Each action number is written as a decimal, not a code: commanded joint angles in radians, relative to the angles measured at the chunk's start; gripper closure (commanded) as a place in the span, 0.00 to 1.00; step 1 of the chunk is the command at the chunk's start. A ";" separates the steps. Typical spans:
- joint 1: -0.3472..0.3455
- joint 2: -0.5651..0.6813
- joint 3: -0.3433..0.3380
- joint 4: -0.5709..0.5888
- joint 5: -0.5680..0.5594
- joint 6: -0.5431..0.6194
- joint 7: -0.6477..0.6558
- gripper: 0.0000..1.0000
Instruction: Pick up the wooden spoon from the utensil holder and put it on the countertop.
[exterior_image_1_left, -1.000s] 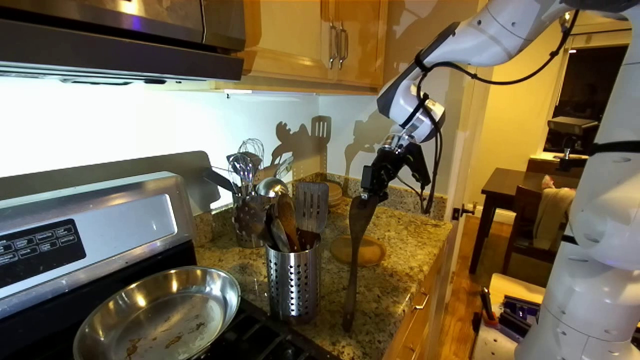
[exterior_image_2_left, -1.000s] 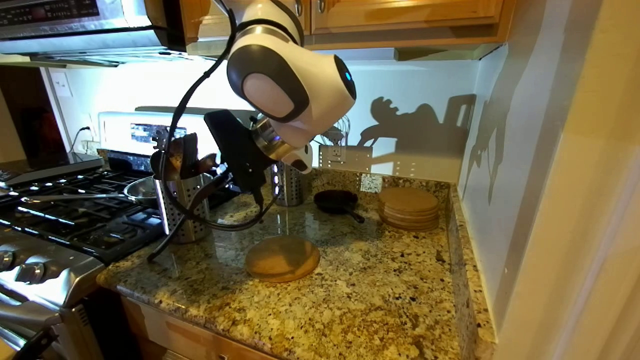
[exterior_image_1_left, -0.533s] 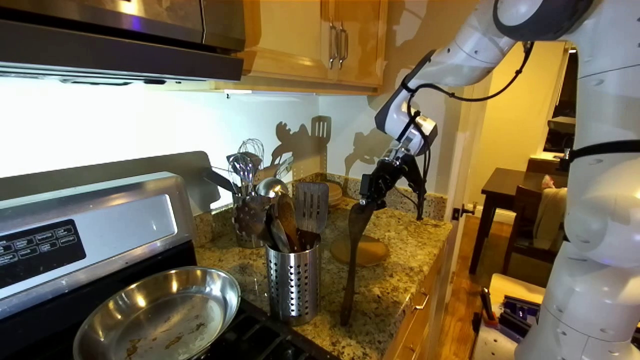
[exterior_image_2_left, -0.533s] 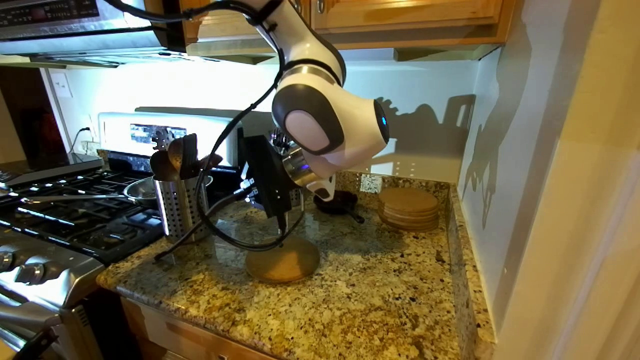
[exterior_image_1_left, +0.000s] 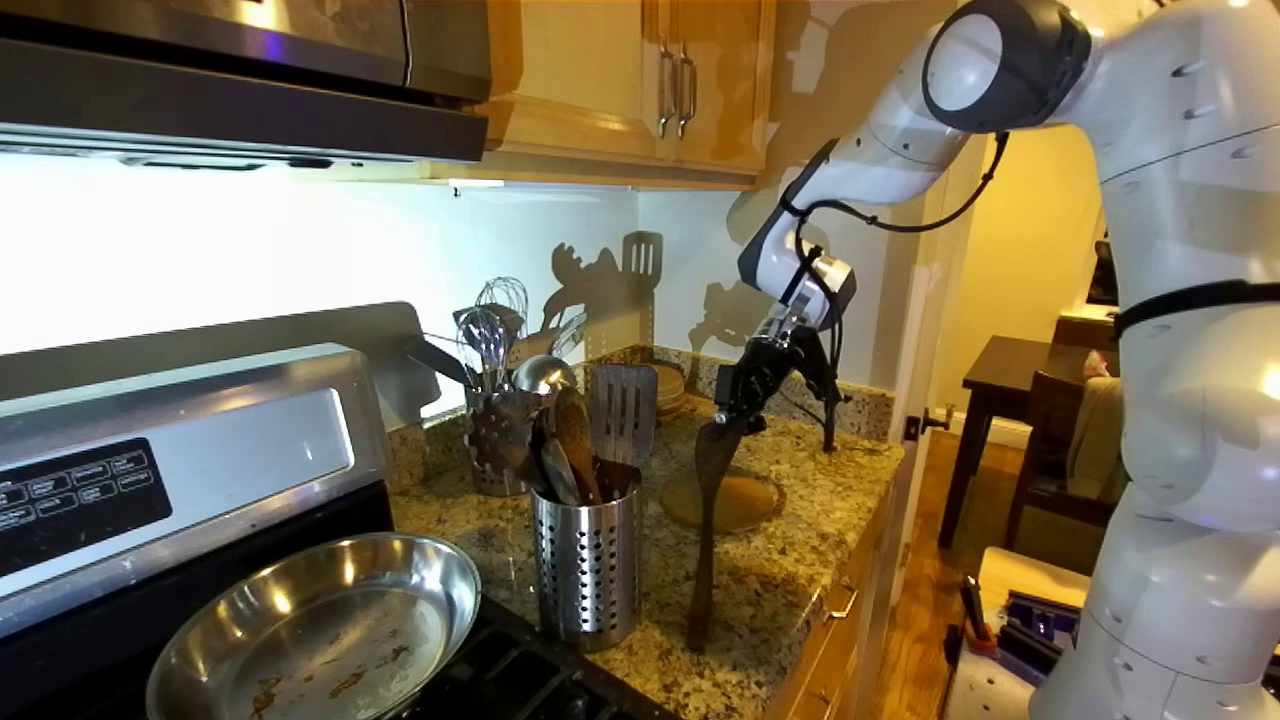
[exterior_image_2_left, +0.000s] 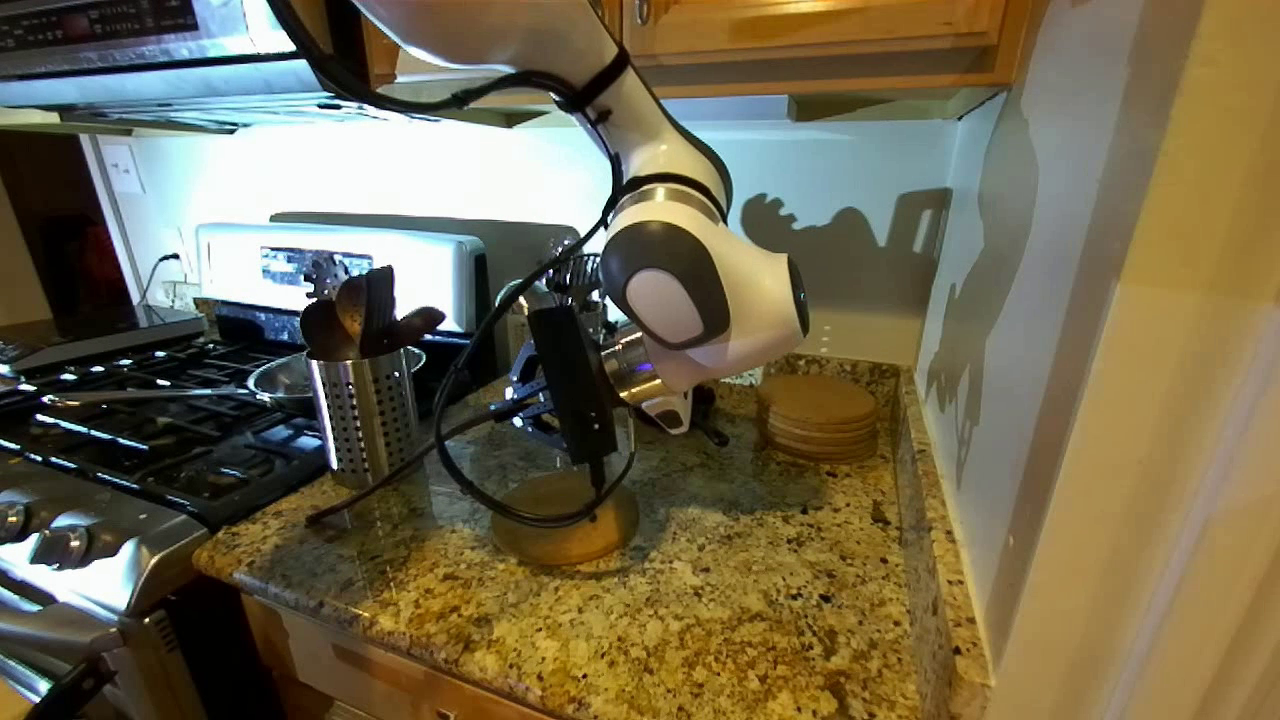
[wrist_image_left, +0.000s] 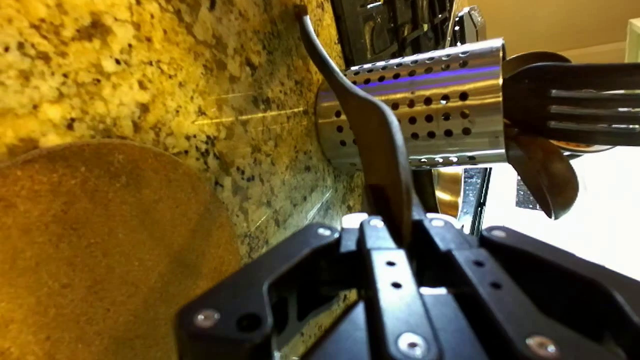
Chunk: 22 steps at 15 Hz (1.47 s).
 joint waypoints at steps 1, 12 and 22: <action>-0.018 0.083 0.014 0.065 -0.038 0.071 -0.020 0.96; -0.048 0.245 0.057 0.147 0.015 0.242 0.027 0.95; -0.043 0.228 0.098 0.241 0.047 0.281 0.062 0.95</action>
